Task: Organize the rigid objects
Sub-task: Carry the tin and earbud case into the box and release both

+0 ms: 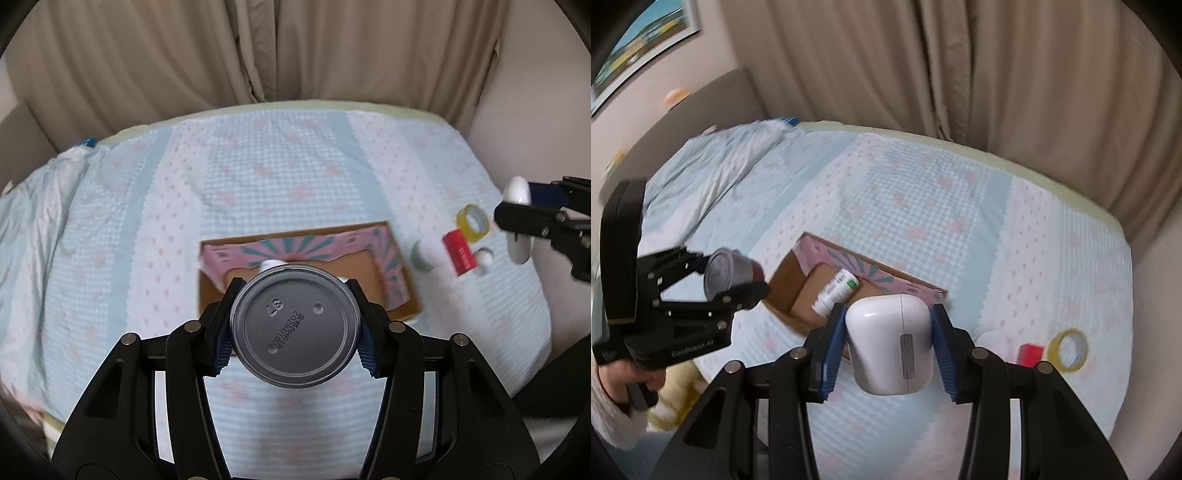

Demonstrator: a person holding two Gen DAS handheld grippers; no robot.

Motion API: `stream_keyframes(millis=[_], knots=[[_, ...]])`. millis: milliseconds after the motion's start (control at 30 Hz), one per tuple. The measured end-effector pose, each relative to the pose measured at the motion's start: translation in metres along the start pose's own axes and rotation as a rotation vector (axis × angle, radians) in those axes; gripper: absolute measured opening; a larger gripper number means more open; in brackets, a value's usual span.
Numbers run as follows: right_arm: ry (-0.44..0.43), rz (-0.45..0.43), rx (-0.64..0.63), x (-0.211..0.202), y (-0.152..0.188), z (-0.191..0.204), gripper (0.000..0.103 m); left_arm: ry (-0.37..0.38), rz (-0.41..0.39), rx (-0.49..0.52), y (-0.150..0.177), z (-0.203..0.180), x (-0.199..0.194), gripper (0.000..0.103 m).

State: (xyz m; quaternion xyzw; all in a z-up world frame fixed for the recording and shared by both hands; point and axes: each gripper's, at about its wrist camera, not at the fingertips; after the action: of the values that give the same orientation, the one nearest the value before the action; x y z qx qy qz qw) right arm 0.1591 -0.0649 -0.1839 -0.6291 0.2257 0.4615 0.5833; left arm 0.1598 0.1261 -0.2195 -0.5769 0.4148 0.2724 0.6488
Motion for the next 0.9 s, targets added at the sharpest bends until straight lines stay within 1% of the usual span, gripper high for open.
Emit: stream_keyframes(millis=[167,267,367,467,667,767,900], knots=[[0.057,0.031,0.165,0.027,-0.005,0.014,0.041,0.056,0.059,0.042,-0.005,0.041,0.031,0.05],[0.099,0.052,0.24,0.048,-0.006,0.019,0.041,0.078,0.094,0.074,-0.005,0.055,0.053,0.05],[0.128,0.081,0.312,0.072,-0.007,0.02,0.041,0.095,0.126,0.082,-0.002,0.065,0.074,0.05],[0.152,0.11,0.344,0.095,-0.008,0.017,0.041,0.108,0.161,0.092,0.0,0.069,0.093,0.05],[0.177,0.174,0.349,0.142,-0.01,0.007,0.041,0.119,0.227,0.106,0.0,0.069,0.127,0.05],[0.185,0.207,0.366,0.164,-0.009,-0.003,0.041,0.133,0.257,0.12,-0.001,0.063,0.142,0.05],[0.194,0.251,0.377,0.192,-0.006,-0.015,0.041,0.152,0.298,0.156,-0.004,0.047,0.167,0.05]])
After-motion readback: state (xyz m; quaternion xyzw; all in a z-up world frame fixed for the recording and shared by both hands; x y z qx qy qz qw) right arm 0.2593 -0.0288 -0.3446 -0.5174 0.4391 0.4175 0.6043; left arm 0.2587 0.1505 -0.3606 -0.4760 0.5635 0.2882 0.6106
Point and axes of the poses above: each gripper's, at about its wrist camera, not at the fingertips, and x roughly the way its jaws point, z to its left, y to its underside, and after that the axes turned 1 degree about x, right-handed
